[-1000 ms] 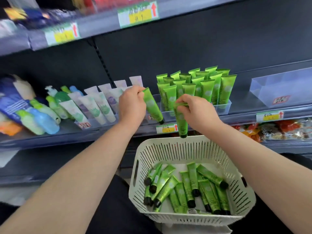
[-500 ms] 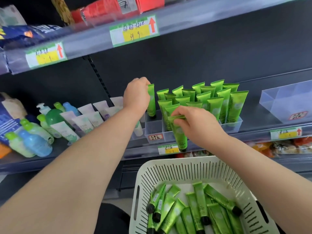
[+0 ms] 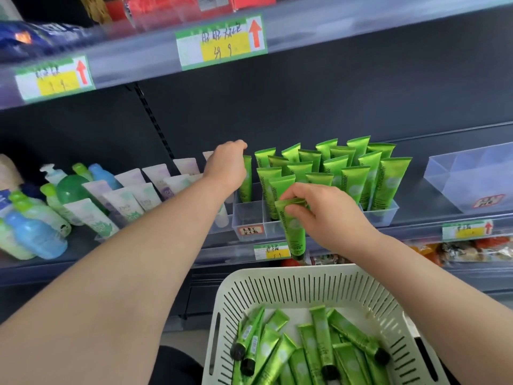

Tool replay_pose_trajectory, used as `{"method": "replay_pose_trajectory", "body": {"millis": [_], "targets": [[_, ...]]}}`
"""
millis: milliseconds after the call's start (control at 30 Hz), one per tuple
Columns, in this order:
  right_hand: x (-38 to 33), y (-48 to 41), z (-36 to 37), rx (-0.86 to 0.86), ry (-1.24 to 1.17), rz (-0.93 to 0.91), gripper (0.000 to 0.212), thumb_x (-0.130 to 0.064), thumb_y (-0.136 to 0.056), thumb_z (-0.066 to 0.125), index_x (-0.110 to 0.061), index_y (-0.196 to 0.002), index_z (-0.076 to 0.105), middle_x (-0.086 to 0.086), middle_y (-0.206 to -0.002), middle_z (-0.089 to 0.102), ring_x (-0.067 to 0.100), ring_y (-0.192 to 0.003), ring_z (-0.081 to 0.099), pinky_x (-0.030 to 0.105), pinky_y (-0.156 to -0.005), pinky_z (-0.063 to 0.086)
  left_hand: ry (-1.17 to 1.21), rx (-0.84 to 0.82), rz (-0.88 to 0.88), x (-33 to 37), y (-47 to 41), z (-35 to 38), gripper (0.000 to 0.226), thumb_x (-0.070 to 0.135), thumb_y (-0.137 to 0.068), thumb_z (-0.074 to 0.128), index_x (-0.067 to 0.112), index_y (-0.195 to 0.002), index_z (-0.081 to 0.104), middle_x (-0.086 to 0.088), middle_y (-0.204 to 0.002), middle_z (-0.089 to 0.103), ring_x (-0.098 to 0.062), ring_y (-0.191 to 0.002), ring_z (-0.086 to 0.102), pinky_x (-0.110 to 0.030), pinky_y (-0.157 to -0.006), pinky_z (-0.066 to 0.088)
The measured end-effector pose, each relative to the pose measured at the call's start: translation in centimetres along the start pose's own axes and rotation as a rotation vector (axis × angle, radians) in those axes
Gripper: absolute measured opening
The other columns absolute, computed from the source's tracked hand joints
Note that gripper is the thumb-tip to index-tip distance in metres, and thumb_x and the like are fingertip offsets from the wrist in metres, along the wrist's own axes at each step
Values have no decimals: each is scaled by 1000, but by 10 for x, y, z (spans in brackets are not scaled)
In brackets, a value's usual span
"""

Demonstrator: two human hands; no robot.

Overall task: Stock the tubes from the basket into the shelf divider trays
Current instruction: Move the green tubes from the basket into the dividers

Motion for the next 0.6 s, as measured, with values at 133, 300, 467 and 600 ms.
{"method": "replay_pose_trajectory", "body": {"millis": [133, 300, 467, 600], "targets": [[-11, -5, -6, 21, 19, 4, 20, -24, -94, 56, -26, -112, 64, -11, -91, 67, 1, -64, 46, 29, -65, 46, 8, 35, 54, 0, 13, -17, 57, -6, -89, 51, 14, -142, 44, -8, -142, 48, -31, -124, 49, -40, -92, 44], [-29, -16, -16, 56, 26, 18, 22, -26, -94, 54, -27, -114, 62, -7, -97, 69, 9, -69, 54, 31, -69, 50, 86, 102, 64, -12, 37, -38, 55, -10, -86, 49, 14, -134, 53, -5, -139, 51, -26, -121, 49, -35, -90, 43], [-50, -32, -27, 140, 17, 25, 17, -22, -93, 53, -25, -107, 62, -6, -87, 64, 8, -59, 46, 31, -66, 47, 130, 137, 82, -26, 70, -49, 43, -5, -90, 51, 14, -127, 59, -3, -135, 54, -24, -121, 49, -37, -92, 45], [-65, -53, -26, 176, 51, 26, 17, -21, -93, 52, -24, -106, 62, -6, -96, 63, 19, -87, 56, 33, -73, 46, 105, 107, 162, -35, 92, -44, 41, -7, -88, 49, 19, -114, 66, 2, -126, 60, -21, -120, 49, -38, -88, 47]]}}
Point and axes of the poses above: each hand's wrist, its own y-axis away from the middle knuckle, its own z-axis out of the palm, x = y × z, the point moved 5 cm from there along -y, towards the middle knuckle
